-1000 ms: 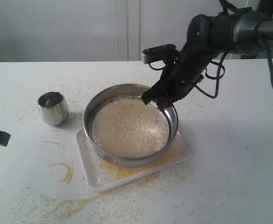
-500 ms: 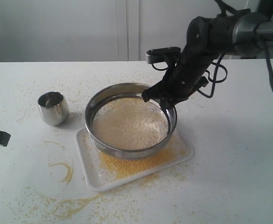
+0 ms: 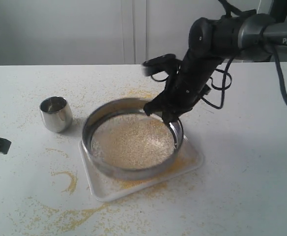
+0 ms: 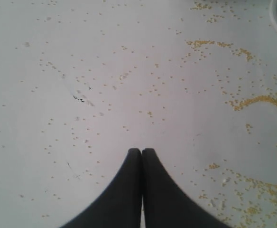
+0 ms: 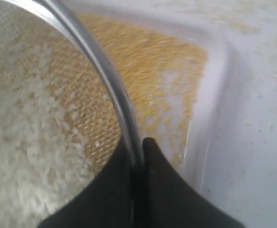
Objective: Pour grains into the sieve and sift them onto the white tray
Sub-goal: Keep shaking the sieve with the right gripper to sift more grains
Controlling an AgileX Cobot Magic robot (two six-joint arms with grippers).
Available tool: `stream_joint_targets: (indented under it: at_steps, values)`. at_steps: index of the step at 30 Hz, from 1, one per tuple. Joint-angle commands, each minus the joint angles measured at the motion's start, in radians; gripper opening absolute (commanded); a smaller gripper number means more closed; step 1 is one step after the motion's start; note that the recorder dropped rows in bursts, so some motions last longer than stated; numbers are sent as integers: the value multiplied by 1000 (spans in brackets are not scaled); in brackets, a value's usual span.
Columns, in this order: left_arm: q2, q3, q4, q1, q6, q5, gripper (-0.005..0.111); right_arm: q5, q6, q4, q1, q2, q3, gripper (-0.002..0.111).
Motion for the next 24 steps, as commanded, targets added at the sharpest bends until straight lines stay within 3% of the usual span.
stream_joint_targets:
  at_steps: [1,2,3,6,7,10,11,14,15,16,18,19,21,23,24]
  values:
    - [-10,6,5,3,0,6,0,24,-386,197,1,-20,-13,0]
    - [-10,6,5,3,0,6,0,70,-518,201,3,-23,-13,0]
    - [-10,6,5,3,0,6,0,42,-432,149,3,-23,-13,0]
    - [-10,6,5,3,0,6,0,-111,279,-33,-31,-23,-10,0]
    - [-10,6,5,3,0,6,0,-109,219,-12,-28,-23,-9,0]
    - [-10,6,5,3,0,6,0,69,-503,183,7,-23,-10,0]
    - [-10,6,5,3,0,6,0,96,-520,165,9,-23,-10,0]
    - [-10,6,5,3,0,6,0,-94,187,-22,-23,-23,-10,0]
    - [-10,6,5,3,0,6,0,-106,235,-7,-23,-23,-8,0]
    - [-10,6,5,3,0,6,0,-92,104,59,-17,-23,-8,0]
    - [-10,6,5,3,0,6,0,34,-404,221,10,-23,-18,0]
    - [-10,6,5,3,0,6,0,91,-532,226,17,-25,-19,0]
    - [-10,6,5,3,0,6,0,-39,-218,64,8,-25,-19,0]
    - [-10,6,5,3,0,6,0,-113,257,-57,-7,-25,-19,0]
    - [-10,6,5,3,0,6,0,-111,241,-45,-7,-25,-19,0]
